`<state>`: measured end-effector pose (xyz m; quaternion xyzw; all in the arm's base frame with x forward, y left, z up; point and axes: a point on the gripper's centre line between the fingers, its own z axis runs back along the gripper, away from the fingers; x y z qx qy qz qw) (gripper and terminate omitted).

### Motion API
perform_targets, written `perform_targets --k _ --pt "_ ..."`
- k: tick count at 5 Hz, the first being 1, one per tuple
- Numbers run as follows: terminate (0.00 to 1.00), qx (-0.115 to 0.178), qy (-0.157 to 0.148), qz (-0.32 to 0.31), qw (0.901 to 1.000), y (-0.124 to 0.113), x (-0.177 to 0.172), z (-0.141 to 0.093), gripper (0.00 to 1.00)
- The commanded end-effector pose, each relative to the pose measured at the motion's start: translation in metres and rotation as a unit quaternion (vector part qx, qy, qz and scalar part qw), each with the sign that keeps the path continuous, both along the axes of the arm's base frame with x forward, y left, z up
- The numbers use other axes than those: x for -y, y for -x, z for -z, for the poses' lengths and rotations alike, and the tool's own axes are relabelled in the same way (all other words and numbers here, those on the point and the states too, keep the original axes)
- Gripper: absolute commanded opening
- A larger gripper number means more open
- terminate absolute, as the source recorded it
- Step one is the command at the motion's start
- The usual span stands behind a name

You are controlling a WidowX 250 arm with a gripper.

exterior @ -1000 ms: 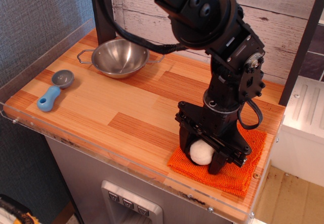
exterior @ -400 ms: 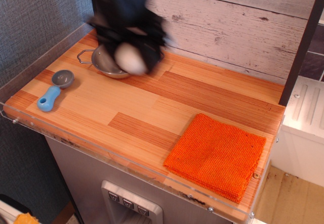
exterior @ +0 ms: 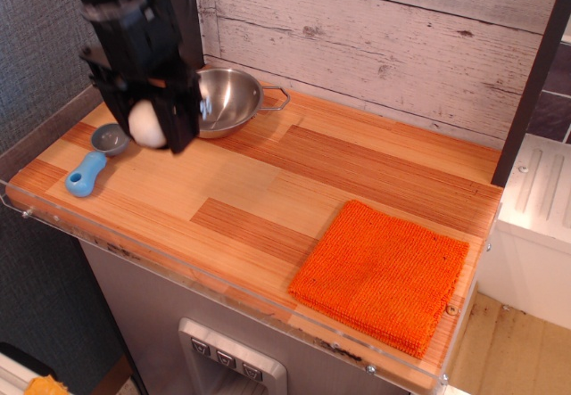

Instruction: Move the dough onto the front centre-left of the counter.

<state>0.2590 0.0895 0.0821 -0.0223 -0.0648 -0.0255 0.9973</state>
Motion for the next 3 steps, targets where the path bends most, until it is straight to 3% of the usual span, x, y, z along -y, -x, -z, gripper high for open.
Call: perform_targets --k 1,2,3 --pt "0.00 0.001 -0.029 0.041 0.9987 0.003 0.011 0.032 0.00" --pt "0.00 0.003 -0.038 0.040 0.9985 0.008 0.009 0.043 0.00" --pt "0.00 0.013 -0.053 0.043 0.9976 0.006 0.006 0.038 1.00"
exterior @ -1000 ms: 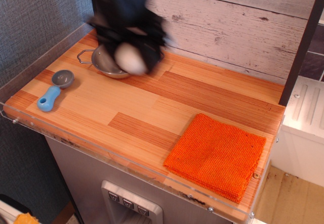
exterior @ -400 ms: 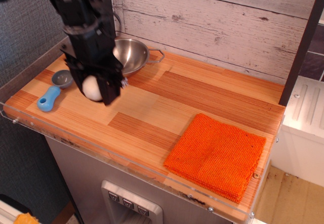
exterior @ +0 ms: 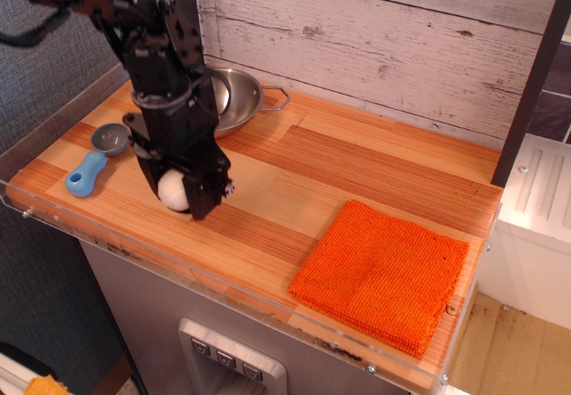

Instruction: Move the dough onto the front centre-left of the counter.

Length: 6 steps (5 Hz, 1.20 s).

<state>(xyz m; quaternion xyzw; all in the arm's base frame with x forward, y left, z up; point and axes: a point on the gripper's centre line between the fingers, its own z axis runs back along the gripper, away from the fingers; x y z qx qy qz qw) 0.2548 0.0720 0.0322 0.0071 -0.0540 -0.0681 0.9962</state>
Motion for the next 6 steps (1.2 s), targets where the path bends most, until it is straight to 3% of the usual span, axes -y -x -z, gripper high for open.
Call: perform_targets --k 1,2,3,4,6 --pt "0.00 0.039 -0.024 0.012 0.9989 -0.001 -0.014 -0.030 1.00" --pt "0.00 0.062 -0.040 0.022 0.9970 -0.006 -0.014 -0.061 1.00" --pt "0.00 0.076 -0.027 0.006 0.9967 -0.008 -0.017 -0.088 1.00" --pt "0.00 0.056 -0.001 0.003 0.9984 -0.008 -0.023 -0.092 1.00" --pt "0.00 0.056 -0.001 0.003 0.9984 -0.008 -0.023 -0.092 1.00"
